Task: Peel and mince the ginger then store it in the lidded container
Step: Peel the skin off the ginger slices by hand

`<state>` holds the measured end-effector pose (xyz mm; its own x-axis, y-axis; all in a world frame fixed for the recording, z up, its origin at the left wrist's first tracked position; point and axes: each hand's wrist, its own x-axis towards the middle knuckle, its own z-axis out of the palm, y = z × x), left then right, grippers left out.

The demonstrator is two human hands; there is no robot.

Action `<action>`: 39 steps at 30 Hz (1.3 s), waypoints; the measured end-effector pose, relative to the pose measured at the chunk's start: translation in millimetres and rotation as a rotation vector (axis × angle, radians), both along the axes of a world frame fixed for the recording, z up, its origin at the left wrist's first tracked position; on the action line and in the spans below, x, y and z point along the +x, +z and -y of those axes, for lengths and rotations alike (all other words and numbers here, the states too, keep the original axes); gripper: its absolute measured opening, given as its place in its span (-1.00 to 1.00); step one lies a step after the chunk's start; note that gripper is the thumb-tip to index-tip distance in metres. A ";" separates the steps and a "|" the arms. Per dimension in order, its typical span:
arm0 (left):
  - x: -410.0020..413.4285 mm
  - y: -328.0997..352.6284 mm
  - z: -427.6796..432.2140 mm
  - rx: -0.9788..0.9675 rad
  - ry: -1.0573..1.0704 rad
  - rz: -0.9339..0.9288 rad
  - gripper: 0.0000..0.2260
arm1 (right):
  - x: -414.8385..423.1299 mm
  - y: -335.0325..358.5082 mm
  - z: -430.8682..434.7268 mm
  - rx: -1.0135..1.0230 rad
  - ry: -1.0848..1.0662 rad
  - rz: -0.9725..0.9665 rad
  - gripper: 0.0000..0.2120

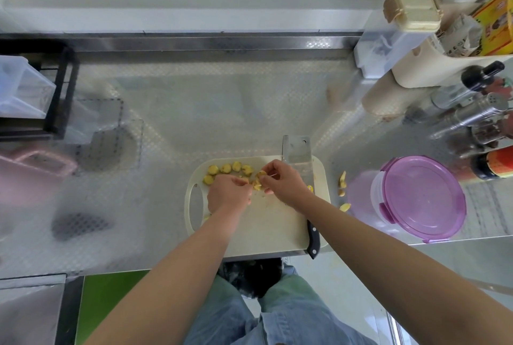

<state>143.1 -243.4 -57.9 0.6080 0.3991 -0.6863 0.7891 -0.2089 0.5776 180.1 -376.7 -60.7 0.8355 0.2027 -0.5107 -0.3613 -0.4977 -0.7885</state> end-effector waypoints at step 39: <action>-31.3 22.5 12.8 -0.461 0.138 0.196 -0.92 | -32.1 19.5 27.4 0.194 -0.152 -0.086 -0.84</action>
